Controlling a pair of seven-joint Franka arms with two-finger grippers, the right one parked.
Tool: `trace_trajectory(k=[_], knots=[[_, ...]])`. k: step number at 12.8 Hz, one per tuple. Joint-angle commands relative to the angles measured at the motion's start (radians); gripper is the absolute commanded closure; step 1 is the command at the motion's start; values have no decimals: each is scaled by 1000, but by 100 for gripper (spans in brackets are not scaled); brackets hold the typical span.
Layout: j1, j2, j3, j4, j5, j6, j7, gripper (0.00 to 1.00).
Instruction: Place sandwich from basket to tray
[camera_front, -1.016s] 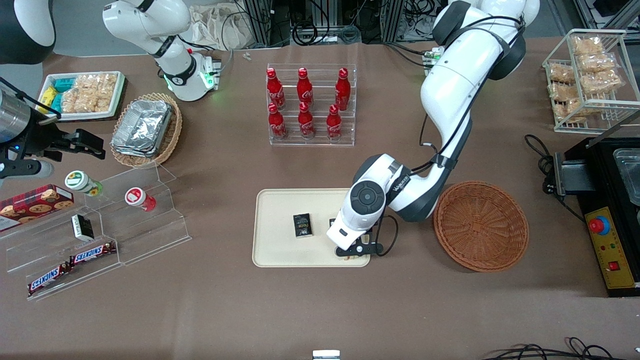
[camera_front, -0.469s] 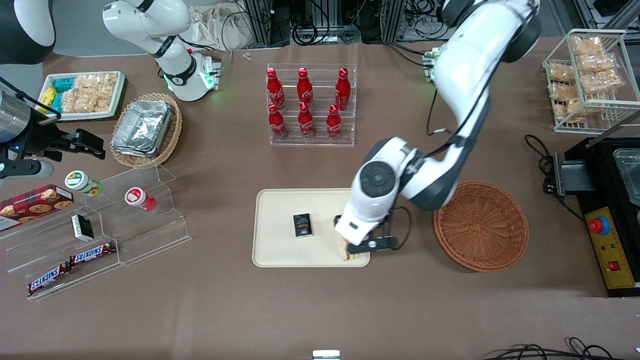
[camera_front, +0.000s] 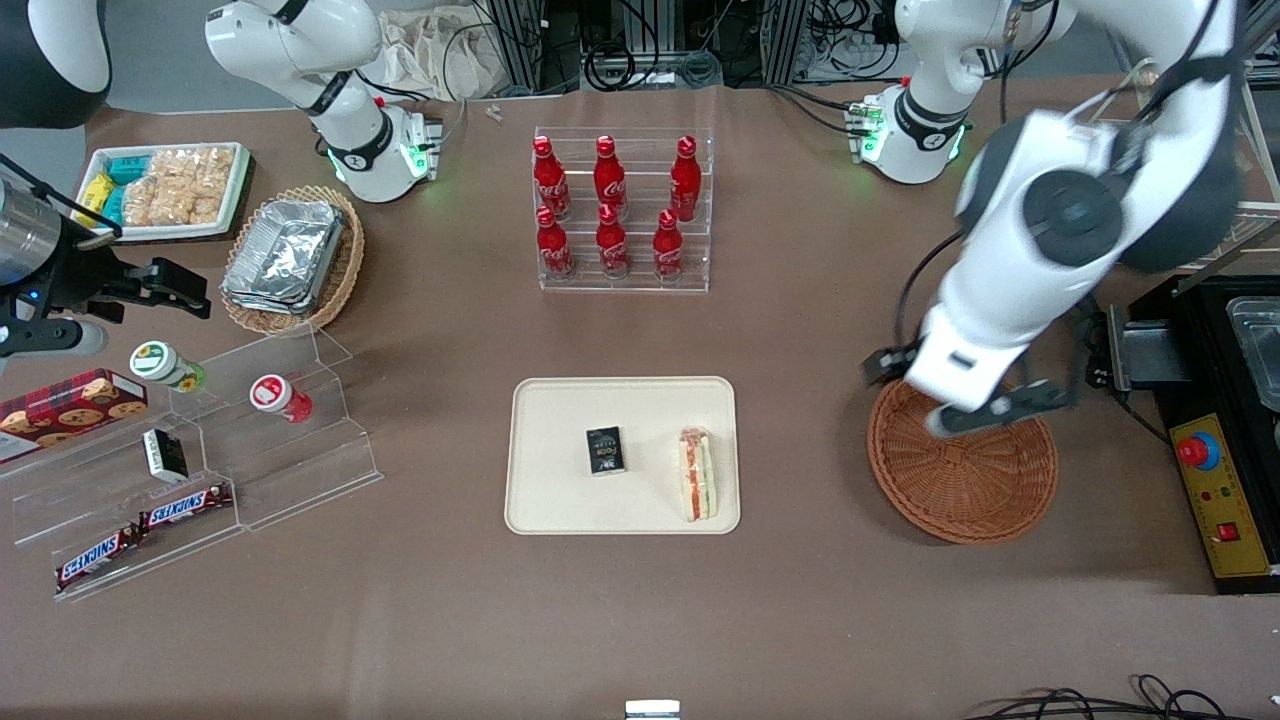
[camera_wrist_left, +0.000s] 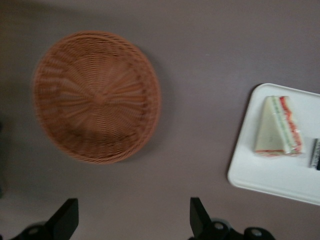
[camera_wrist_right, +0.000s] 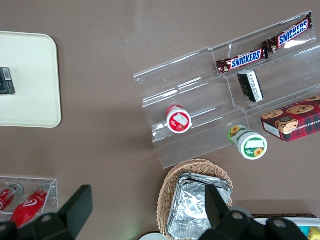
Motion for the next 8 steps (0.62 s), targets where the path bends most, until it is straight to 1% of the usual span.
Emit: trace_trajectory(k=[1, 2, 4, 6, 7, 8], knots=[[111, -160, -6, -131, -32, -47, 137, 0], [169, -184, -5, -138, -39, -54, 195, 0], [284, -180, -3, -92, -52, -111, 379, 0], [371, -136, -2, -19, -53, -119, 412, 0], [393, -84, -2, 39, -55, -131, 418, 0], [395, -61, -2, 72, -53, -142, 417, 0]])
